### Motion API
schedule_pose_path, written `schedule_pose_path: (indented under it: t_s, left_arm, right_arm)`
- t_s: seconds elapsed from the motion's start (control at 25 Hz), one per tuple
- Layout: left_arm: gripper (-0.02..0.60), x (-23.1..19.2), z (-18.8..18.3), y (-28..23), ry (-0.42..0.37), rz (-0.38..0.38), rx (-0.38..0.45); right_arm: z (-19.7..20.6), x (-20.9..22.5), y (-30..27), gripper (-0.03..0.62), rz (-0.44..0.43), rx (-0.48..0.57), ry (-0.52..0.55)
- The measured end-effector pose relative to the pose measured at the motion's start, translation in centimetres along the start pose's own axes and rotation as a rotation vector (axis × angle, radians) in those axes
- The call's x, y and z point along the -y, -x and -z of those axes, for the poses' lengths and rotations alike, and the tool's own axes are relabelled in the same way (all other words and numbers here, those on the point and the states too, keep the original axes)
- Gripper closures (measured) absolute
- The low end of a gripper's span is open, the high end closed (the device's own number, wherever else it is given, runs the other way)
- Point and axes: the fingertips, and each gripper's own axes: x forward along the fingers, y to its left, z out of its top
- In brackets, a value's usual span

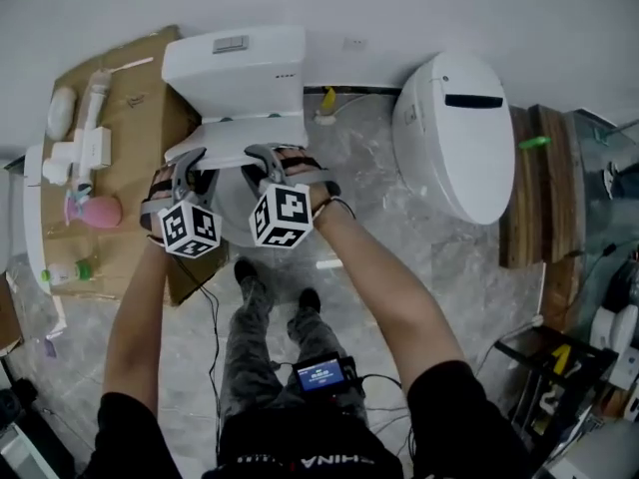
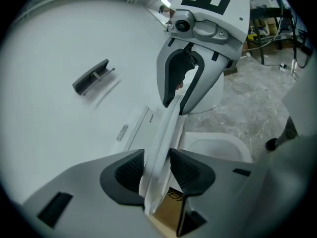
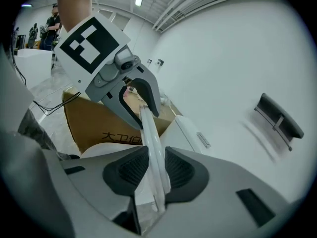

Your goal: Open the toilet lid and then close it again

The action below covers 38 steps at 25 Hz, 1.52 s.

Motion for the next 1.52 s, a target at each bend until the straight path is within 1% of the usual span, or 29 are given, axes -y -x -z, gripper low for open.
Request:
schedule_pose_path:
  t_s: [0.12, 0.28, 0.52, 0.68, 0.84, 1.04, 1.24, 1.52]
  left_arm:
    - [0.42, -2.5, -0.6, -1.0, -0.001, 0.032, 0.019]
    - [0.414, -5.8, -1.3, -2.7, 0.002, 0.084, 0.058]
    - [0.407, -10.1, -1.9, -5.4, 0.023, 0.154, 0.099]
    - [0.4, -11.9, -2.3, -7.0, 0.042, 0.198, 0.115]
    - [0.399, -13.4, -2.5, -8.5, 0.057, 0.234, 0.117]
    - [0.399, -15.1, -2.7, -9.9, 0.076, 0.271, 0.116]
    - [0.399, -16.3, -3.1, -11.5, 0.108, 0.316, 0.062]
    - [0.399, -17.8, -3.3, -13.4, 0.13, 0.354, 0.034]
  right_arm:
    - [-0.6, 2.6, -0.8, 0.484, -0.016, -0.013, -0.029]
    - [-1.1, 6.4, -2.2, 0.484, -0.057, -0.037, -0.101]
    - [-1.4, 11.0, -4.6, 0.485, -0.103, -0.113, -0.182]
    - [-1.1, 13.3, -5.8, 0.484, -0.124, -0.158, -0.238]
    - [-1.0, 15.1, -6.9, 0.484, -0.135, -0.191, -0.261]
    - [-0.9, 17.1, -8.1, 0.484, -0.154, -0.191, -0.288]
    - [-0.6, 18.9, -9.0, 0.485, -0.202, -0.188, -0.272]
    - [-0.1, 20.9, -10.4, 0.485, -0.231, -0.147, -0.29]
